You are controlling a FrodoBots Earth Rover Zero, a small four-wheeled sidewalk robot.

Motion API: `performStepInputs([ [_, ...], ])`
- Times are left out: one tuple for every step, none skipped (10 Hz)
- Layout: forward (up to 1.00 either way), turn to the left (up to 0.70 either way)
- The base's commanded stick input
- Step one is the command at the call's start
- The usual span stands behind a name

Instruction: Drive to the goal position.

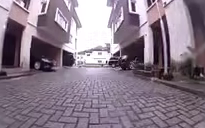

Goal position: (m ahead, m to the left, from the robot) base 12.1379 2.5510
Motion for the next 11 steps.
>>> performStepInputs([
  [0.50, 0.00],
  [0.50, 0.00],
  [0.50, 0.00],
  [0.50, 0.00],
  [0.50, 0.00],
  [0.50, 0.00],
  [0.50, 0.00],
  [0.50, 0.00],
  [0.50, 0.00],
  [0.50, 0.00],
  [0.50, 0.00],
])
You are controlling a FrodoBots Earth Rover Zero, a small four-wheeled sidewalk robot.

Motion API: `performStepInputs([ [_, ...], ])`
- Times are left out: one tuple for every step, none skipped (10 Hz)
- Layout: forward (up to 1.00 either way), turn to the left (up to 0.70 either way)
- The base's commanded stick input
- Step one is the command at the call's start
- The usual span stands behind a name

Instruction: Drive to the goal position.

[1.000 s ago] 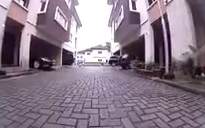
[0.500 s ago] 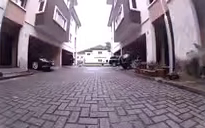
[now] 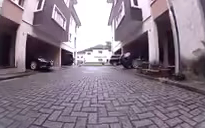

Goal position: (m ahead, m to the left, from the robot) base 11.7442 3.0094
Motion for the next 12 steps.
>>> performStepInputs([
  [0.50, 0.00],
  [0.50, 0.00],
  [0.50, 0.00],
  [0.50, 0.00],
  [0.50, 0.00],
  [0.50, 0.00],
  [0.50, 0.00],
  [0.50, 0.00],
  [0.50, 0.00],
  [0.50, 0.00],
  [0.50, 0.00],
  [0.50, 0.00],
])
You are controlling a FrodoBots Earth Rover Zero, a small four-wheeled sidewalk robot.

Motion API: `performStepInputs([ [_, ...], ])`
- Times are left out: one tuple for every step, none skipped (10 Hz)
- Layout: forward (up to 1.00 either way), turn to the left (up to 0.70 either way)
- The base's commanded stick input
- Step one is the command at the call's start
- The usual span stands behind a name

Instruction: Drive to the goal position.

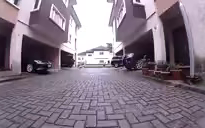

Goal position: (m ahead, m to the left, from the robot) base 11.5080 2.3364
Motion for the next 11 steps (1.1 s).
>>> performStepInputs([
  [0.50, 0.00],
  [0.50, 0.00],
  [0.50, 0.00],
  [0.50, 0.00],
  [0.50, 0.00],
  [0.50, 0.00],
  [0.50, 0.00],
  [0.50, 0.00],
  [0.50, 0.00],
  [0.50, 0.00],
  [0.50, 0.00],
])
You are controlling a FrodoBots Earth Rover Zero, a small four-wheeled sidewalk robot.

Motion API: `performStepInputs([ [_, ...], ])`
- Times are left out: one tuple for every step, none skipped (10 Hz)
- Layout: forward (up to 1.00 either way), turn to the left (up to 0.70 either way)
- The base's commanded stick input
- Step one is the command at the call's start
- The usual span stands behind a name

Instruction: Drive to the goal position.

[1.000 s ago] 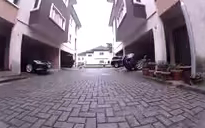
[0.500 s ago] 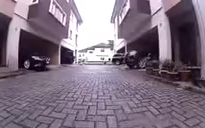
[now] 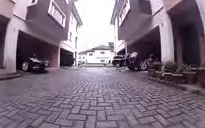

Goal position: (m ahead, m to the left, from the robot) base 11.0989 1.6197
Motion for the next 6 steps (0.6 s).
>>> performStepInputs([
  [0.50, 0.00],
  [0.50, 0.00],
  [0.50, 0.00],
  [0.50, 0.00],
  [0.50, 0.00],
  [0.50, 0.00],
])
